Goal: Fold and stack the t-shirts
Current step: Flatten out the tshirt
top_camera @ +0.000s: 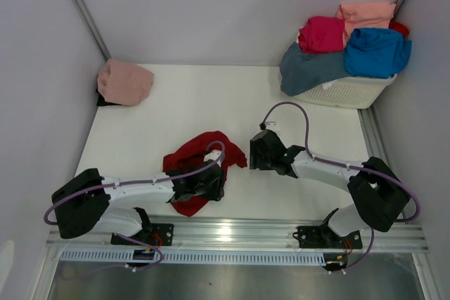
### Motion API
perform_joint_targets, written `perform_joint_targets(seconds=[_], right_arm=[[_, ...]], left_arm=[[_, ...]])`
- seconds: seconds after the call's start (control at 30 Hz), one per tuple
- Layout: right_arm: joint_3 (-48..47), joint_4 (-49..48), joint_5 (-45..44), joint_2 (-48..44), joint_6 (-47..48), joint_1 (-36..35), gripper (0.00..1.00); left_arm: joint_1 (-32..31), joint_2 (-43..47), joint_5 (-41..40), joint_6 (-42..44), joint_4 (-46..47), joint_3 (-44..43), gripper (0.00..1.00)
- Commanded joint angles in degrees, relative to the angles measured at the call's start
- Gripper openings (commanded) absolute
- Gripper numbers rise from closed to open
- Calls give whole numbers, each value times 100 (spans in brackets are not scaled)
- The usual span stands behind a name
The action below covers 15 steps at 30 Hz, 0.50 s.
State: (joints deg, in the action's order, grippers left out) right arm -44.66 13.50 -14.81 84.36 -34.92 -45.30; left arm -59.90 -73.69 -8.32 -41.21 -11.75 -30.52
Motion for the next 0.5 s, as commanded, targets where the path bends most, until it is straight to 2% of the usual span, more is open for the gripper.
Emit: perform_joint_targets(seconds=[0.0,0.03,0.07,0.17,0.47], right_arm=[[63,48,-180,-253,-59,39,63],[72,48,-180,-262,-50,47,63],[72,48,-189,-271,-59,47,63],[72,48,-198,-288,-42,56,63],[37,-58,-189,-288,-50,56,63]], left_arm=[[-66,-294,111,-45,-46,-252,42],[-66,-330,111,-19,-64,-278,37],[-74,-348,102,8,-82,-366,25],[-66,-374,-64,87,-187,-515,1],[-66,-287,-662,280,-723,-991,1]])
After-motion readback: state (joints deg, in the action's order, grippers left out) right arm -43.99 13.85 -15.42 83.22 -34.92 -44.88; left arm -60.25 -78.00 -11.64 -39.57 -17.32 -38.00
